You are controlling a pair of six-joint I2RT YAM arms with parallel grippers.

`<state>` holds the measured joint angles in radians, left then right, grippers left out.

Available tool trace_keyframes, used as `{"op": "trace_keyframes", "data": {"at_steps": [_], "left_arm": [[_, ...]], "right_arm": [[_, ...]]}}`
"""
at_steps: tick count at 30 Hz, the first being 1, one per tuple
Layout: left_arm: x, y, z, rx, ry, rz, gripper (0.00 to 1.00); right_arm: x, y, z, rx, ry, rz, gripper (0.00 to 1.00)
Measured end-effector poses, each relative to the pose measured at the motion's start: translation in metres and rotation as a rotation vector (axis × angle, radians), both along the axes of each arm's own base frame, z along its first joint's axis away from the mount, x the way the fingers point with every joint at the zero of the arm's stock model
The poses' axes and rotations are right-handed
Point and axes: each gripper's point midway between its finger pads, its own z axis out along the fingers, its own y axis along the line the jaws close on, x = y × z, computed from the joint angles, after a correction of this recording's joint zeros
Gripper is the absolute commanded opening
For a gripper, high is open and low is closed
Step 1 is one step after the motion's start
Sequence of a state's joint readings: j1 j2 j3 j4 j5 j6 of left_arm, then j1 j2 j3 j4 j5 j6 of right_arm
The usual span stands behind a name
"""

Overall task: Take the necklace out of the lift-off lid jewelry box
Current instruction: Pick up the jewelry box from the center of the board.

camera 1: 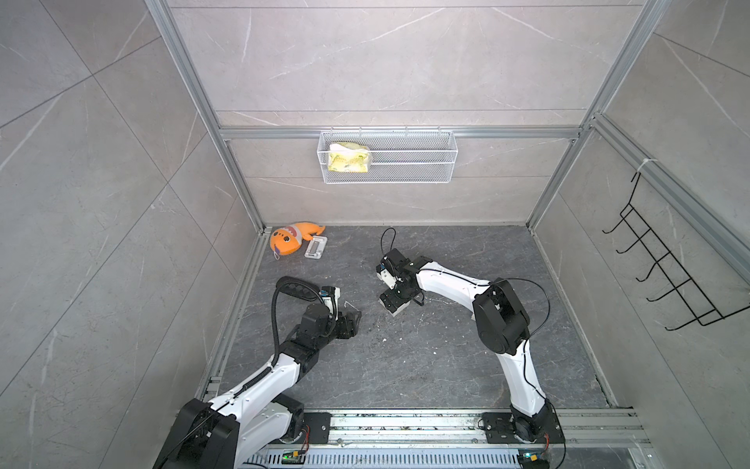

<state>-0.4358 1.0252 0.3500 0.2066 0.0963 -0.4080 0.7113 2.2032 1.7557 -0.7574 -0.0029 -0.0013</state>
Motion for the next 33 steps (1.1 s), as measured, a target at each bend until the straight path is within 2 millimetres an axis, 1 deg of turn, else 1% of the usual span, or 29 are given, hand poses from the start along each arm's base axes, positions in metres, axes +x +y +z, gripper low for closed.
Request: {"op": "trace_keyframes", "data": {"at_steps": [6, 11, 13, 16, 19, 22, 26, 28, 29, 33], "left_arm": [[-0.001, -0.001, 0.001, -0.004, -0.003, -0.005, 0.73], [-0.003, -0.011, 0.003, -0.033, -0.005, -0.062, 0.73], [-0.004, -0.015, 0.005, -0.048, -0.006, -0.086, 0.73], [-0.006, -0.023, 0.005, -0.068, -0.007, -0.128, 0.73], [-0.008, -0.032, 0.004, -0.094, 0.003, -0.179, 0.75], [-0.009, -0.044, 0.012, -0.155, -0.013, -0.244, 0.75], [-0.008, -0.062, 0.031, -0.275, -0.049, -0.346, 0.76], [-0.009, -0.073, 0.044, -0.347, -0.076, -0.406, 0.78], [-0.009, -0.077, 0.049, -0.377, -0.084, -0.431, 0.79], [-0.011, -0.095, 0.079, -0.505, -0.134, -0.548, 0.81]], "right_arm": [[0.000, -0.001, 0.000, -0.002, 0.001, -0.013, 0.72], [-0.004, 0.003, 0.001, 0.027, 0.022, -0.015, 0.71], [-0.009, 0.005, 0.003, 0.052, 0.038, -0.014, 0.71], [-0.024, 0.005, 0.012, 0.112, 0.077, -0.012, 0.70], [-0.038, 0.004, 0.033, 0.217, 0.111, -0.014, 0.69], [-0.051, 0.000, 0.059, 0.333, 0.130, -0.016, 0.68], [-0.064, -0.005, 0.098, 0.488, 0.138, -0.009, 0.68], [-0.069, -0.007, 0.117, 0.572, 0.143, 0.000, 0.67], [-0.071, -0.007, 0.124, 0.604, 0.146, 0.005, 0.67], [-0.080, -0.004, 0.150, 0.746, 0.170, 0.043, 0.66]]}}
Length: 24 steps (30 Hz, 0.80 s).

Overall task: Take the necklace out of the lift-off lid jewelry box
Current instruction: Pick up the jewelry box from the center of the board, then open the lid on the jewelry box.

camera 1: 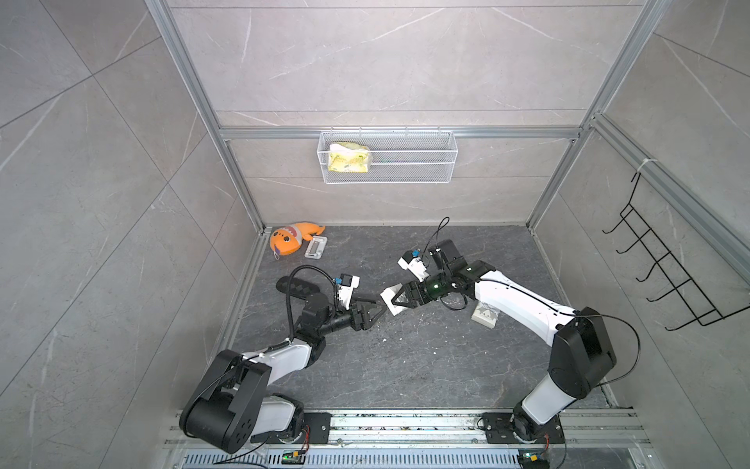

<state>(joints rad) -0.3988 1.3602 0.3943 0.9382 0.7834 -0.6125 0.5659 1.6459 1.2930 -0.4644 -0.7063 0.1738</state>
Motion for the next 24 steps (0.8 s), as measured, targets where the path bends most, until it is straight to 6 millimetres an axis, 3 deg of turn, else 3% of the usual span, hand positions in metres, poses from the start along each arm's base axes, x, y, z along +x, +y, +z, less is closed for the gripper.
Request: {"op": "trace_keyframes", "data": {"at_steps": [4, 9, 16, 24], "left_arm": [[-0.003, -0.007, 0.032, -0.099, -0.066, -0.066, 0.82], [-0.009, -0.008, 0.055, -0.162, -0.116, -0.102, 0.82], [-0.011, -0.008, 0.058, -0.175, -0.112, -0.112, 0.82], [-0.010, -0.008, 0.060, -0.182, -0.114, -0.109, 0.82]], "right_arm": [[-0.006, 0.000, 0.016, 0.109, 0.017, 0.028, 0.66], [-0.007, 0.000, 0.036, 0.209, 0.012, 0.058, 0.66], [-0.011, 0.007, 0.058, 0.305, 0.001, 0.104, 0.65], [-0.012, 0.010, 0.068, 0.347, -0.003, 0.125, 0.64]]}}
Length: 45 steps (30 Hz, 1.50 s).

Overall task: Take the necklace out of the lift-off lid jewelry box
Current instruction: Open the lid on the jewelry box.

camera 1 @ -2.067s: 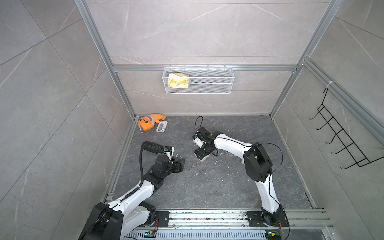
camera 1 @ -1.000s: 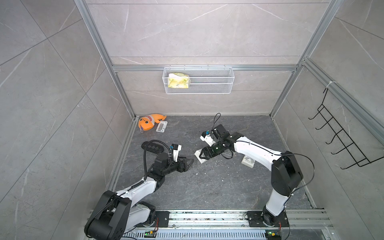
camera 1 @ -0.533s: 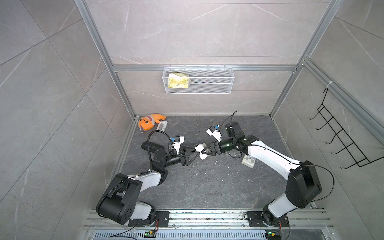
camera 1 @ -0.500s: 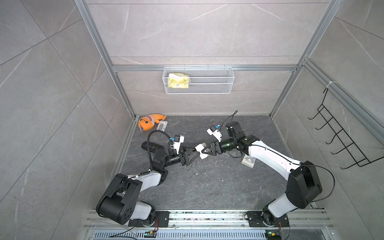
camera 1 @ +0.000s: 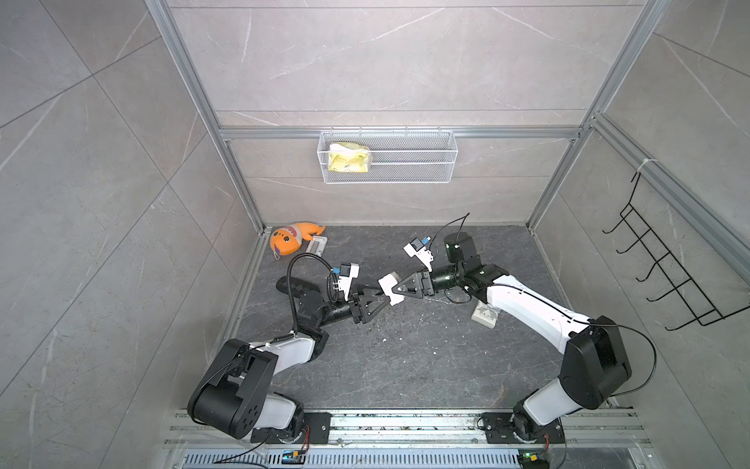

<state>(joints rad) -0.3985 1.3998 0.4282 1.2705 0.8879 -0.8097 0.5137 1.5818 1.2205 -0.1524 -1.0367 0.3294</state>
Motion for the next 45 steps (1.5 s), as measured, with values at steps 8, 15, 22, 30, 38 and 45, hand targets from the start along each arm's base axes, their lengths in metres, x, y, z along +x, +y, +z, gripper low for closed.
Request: {"op": "trace_keyframes", "data": {"at_steps": [8, 15, 22, 30, 38, 45], "left_arm": [[0.008, -0.004, 0.010, -0.027, -0.020, -0.008, 0.82], [0.011, -0.007, 0.014, -0.044, -0.021, -0.019, 0.82], [0.011, -0.007, 0.017, -0.055, -0.024, -0.016, 0.77], [0.012, -0.006, 0.018, -0.066, -0.001, -0.012, 0.64], [0.010, -0.003, 0.015, -0.070, 0.011, 0.012, 0.61], [0.006, -0.001, 0.010, -0.068, 0.028, 0.028, 0.59]], "right_arm": [[0.001, 0.001, 0.005, 0.017, -0.009, 0.002, 0.64], [0.002, 0.002, 0.007, 0.025, -0.016, 0.003, 0.64], [0.002, 0.003, 0.010, 0.041, -0.020, 0.006, 0.64], [0.005, 0.004, 0.011, 0.051, -0.043, 0.002, 0.64], [0.004, 0.003, 0.009, 0.051, -0.042, 0.005, 0.64], [0.003, -0.002, 0.007, 0.053, -0.035, 0.002, 0.64]]}}
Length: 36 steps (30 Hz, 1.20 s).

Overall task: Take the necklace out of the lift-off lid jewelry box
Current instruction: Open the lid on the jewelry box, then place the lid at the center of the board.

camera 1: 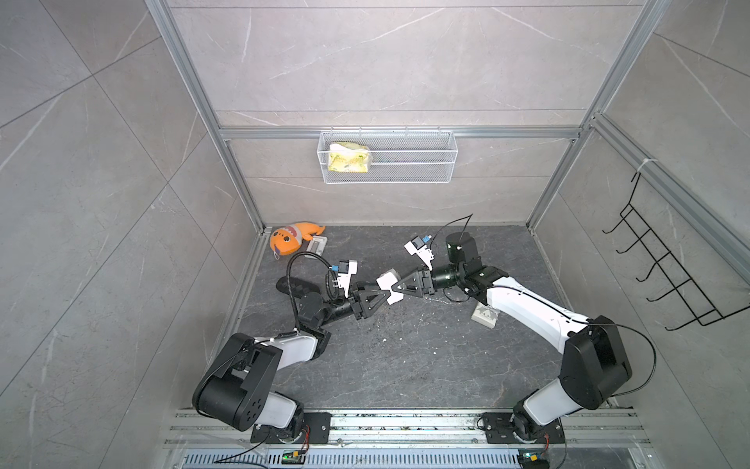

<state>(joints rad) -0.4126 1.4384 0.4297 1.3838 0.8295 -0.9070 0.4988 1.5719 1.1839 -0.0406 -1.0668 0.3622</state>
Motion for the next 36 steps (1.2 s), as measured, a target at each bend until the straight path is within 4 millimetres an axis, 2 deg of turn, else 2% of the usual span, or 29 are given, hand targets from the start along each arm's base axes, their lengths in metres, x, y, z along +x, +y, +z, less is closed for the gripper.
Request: {"op": "trace_keyframes", "data": {"at_steps": [7, 10, 13, 17, 22, 24, 26, 31, 33, 36], "left_arm": [[0.000, 0.003, -0.008, 0.022, -0.001, 0.026, 0.58], [-0.003, 0.005, -0.009, 0.036, 0.002, 0.030, 0.58], [-0.008, 0.007, -0.003, 0.045, -0.020, 0.037, 0.59], [-0.015, 0.011, 0.007, 0.060, -0.062, 0.053, 0.59], [-0.018, 0.015, 0.009, 0.087, -0.071, 0.072, 0.59], [-0.019, 0.015, 0.007, 0.098, -0.065, 0.073, 0.59], [-0.018, 0.015, 0.003, 0.107, -0.055, 0.073, 0.59], [-0.017, 0.014, -0.001, 0.115, -0.044, 0.072, 0.59], [-0.016, 0.014, -0.003, 0.117, -0.038, 0.071, 0.59], [-0.015, 0.013, -0.005, 0.118, -0.034, 0.070, 0.59]], "right_arm": [[0.003, -0.020, 0.012, 0.001, -0.021, -0.044, 0.64], [0.004, -0.031, 0.001, -0.087, -0.033, -0.107, 0.63], [0.017, -0.048, -0.026, -0.256, -0.039, -0.231, 0.63], [0.030, -0.083, -0.079, -0.520, -0.011, -0.386, 0.64], [0.025, -0.119, -0.155, -0.817, 0.075, -0.469, 0.66], [0.020, -0.130, -0.181, -0.914, 0.106, -0.474, 0.66], [0.018, -0.137, -0.199, -0.978, 0.128, -0.475, 0.67], [0.018, -0.147, -0.222, -1.063, 0.155, -0.487, 0.73], [0.019, -0.149, -0.226, -1.078, 0.162, -0.494, 0.79], [0.019, -0.151, -0.227, -1.088, 0.159, -0.496, 0.83]]}}
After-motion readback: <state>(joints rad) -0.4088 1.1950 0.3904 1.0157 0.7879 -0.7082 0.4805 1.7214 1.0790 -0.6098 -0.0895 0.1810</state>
